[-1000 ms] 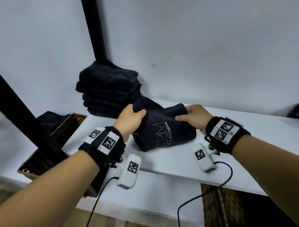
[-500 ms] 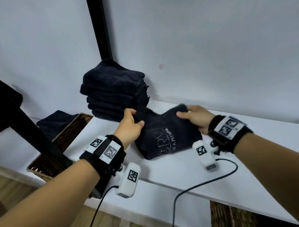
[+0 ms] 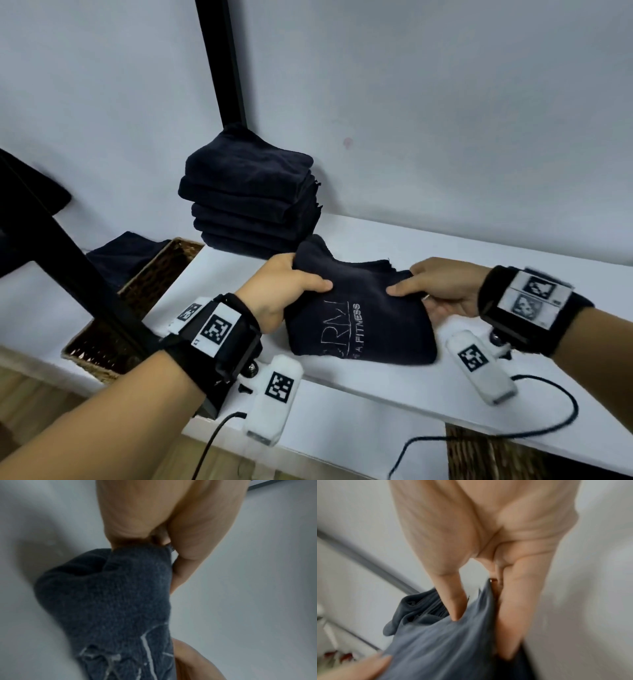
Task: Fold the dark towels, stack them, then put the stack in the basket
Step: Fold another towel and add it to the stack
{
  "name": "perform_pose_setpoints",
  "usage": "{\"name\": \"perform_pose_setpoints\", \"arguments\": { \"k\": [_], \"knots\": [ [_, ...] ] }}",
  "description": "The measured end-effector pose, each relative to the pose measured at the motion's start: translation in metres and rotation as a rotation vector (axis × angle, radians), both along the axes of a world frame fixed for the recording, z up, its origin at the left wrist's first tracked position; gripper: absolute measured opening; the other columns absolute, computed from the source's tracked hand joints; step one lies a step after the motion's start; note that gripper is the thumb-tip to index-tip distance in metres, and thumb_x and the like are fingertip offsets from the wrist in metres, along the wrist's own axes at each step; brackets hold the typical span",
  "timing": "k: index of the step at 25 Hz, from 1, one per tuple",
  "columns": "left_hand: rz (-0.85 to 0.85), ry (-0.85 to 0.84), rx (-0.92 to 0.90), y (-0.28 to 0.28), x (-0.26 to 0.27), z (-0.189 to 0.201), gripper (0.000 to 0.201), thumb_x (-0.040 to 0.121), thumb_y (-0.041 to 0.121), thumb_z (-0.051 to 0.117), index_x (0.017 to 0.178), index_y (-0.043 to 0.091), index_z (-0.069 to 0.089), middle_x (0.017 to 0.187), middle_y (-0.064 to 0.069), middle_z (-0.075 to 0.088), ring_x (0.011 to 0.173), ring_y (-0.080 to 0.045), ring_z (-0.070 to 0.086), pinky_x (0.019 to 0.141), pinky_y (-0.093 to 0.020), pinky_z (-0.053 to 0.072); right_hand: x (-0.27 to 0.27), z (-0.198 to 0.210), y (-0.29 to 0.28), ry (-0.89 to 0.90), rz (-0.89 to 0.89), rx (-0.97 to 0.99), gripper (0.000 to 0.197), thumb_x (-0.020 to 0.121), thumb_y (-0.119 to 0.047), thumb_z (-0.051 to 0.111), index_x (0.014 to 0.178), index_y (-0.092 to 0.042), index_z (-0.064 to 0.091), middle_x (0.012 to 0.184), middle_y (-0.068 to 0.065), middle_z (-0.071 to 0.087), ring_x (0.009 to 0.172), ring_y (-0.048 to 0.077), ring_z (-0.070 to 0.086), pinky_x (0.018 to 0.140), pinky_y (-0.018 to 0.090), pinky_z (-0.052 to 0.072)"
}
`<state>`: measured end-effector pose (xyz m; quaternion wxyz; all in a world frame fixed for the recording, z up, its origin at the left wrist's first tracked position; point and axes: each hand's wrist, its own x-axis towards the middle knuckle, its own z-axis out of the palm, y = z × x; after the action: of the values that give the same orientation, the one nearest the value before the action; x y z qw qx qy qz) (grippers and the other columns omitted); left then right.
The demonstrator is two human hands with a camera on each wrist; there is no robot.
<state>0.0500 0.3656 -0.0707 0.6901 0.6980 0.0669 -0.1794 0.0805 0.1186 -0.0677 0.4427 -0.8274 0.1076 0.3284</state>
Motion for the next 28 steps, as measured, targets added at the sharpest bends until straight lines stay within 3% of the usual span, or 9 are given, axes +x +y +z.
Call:
{"name": "perform_pose_setpoints", "arguments": {
  "k": [3,5,7,12,15,17,21,25,28],
  "knots": [
    [-0.078,-0.068,-0.097,-0.005,-0.006,0.012,0.027,0.083,-0.01,0.057,0.109,-0.003,0.063,0.102,-0.02,0.07,0.088,-0.029,0.068,0.08,-0.037,0.057,-0.006,0.028,-0.009,-0.432,0.052,-0.117,0.065,0.069,-0.026,0.086,0.124,-0.022,0.051,0.118,-0.002,0.063,0.102,0.016,0.065,0.081,0.035,0.057],
    [-0.165,-0.094,-0.143,-0.007,-0.01,0.019,0.027,0.078,-0.007,0.059,0.102,0.004,0.065,0.097,-0.015,0.07,0.086,-0.026,0.067,0.08,-0.036,0.055,-0.013,0.053,0.002,-0.584,0.258,-0.029,0.09,0.063,-0.024,0.089,0.139,-0.031,0.041,0.138,-0.015,0.05,0.129,0.003,0.046,0.102,0.025,0.043],
    [-0.251,-0.074,-0.218,-0.008,-0.019,0.025,0.029,0.069,-0.001,0.057,0.094,0.01,0.068,0.092,-0.012,0.07,0.083,-0.024,0.067,0.079,-0.036,0.054,-0.024,0.07,0.023,-0.591,0.502,-0.053,0.082,0.062,-0.022,0.09,0.132,-0.033,0.049,0.13,-0.02,0.057,0.121,-0.004,0.051,0.097,0.016,0.043],
    [-0.278,0.065,-0.393,0.004,-0.037,0.022,0.041,0.067,0.005,0.056,0.105,0.009,0.068,0.104,-0.016,0.068,0.091,-0.029,0.066,0.09,-0.043,0.051,-0.036,0.079,0.025,-0.385,0.662,-0.117,0.043,0.066,-0.006,0.086,0.099,-0.023,0.065,0.096,-0.003,0.075,0.088,0.017,0.072,0.077,0.032,0.059],
    [-0.186,0.082,-0.498,0.011,-0.036,0.02,0.039,0.077,0.011,0.059,0.116,0.012,0.063,0.106,-0.011,0.07,0.091,-0.025,0.069,0.087,-0.04,0.055,-0.029,0.083,0.008,-0.23,0.569,0.077,0.038,0.068,-0.005,0.079,0.103,-0.009,0.067,0.1,0.009,0.075,0.087,0.023,0.072,0.072,0.035,0.059],
    [-0.053,0.094,-0.52,0.01,-0.024,0.017,0.032,0.09,0.017,0.051,0.12,0.013,0.062,0.107,-0.008,0.072,0.088,-0.021,0.07,0.077,-0.035,0.06,-0.01,0.07,0.007,-0.274,0.272,0.226,0.04,0.068,-0.008,0.076,0.107,-0.004,0.066,0.103,0.013,0.073,0.089,0.023,0.07,0.075,0.034,0.059],
    [0.015,0.109,-0.129,0.005,-0.009,0.014,0.026,0.096,0.017,0.055,0.121,0.01,0.055,0.1,-0.008,0.071,0.074,-0.015,0.071,0.056,-0.025,0.055,0.021,0.01,0.015,-0.182,-0.113,0.176,0.036,0.077,-0.006,0.075,0.111,0.002,0.066,0.109,0.02,0.071,0.097,0.032,0.068,0.096,0.053,0.049],
    [-0.24,-0.078,0.243,0.024,-0.017,0.0,0.084,0.076,-0.005,0.074,0.133,0.034,0.027,0.115,-0.004,0.063,0.099,-0.019,0.065,0.073,-0.026,0.055,0.027,-0.014,0.011,-0.146,-0.18,0.147,0.033,0.076,-0.009,0.079,0.105,0.002,0.068,0.1,0.018,0.074,0.097,0.032,0.07,0.094,0.051,0.052],
    [-0.46,-0.31,0.659,0.029,-0.024,-0.002,0.083,0.073,0.014,0.08,0.136,0.041,0.033,0.12,0.01,0.058,0.104,-0.013,0.059,0.09,-0.028,0.051,0.028,-0.02,0.013,-0.228,-0.154,0.082,0.036,0.069,-0.027,0.084,0.094,-0.006,0.068,0.1,0.015,0.073,0.098,0.032,0.07,0.088,0.052,0.055]
  ]
}}
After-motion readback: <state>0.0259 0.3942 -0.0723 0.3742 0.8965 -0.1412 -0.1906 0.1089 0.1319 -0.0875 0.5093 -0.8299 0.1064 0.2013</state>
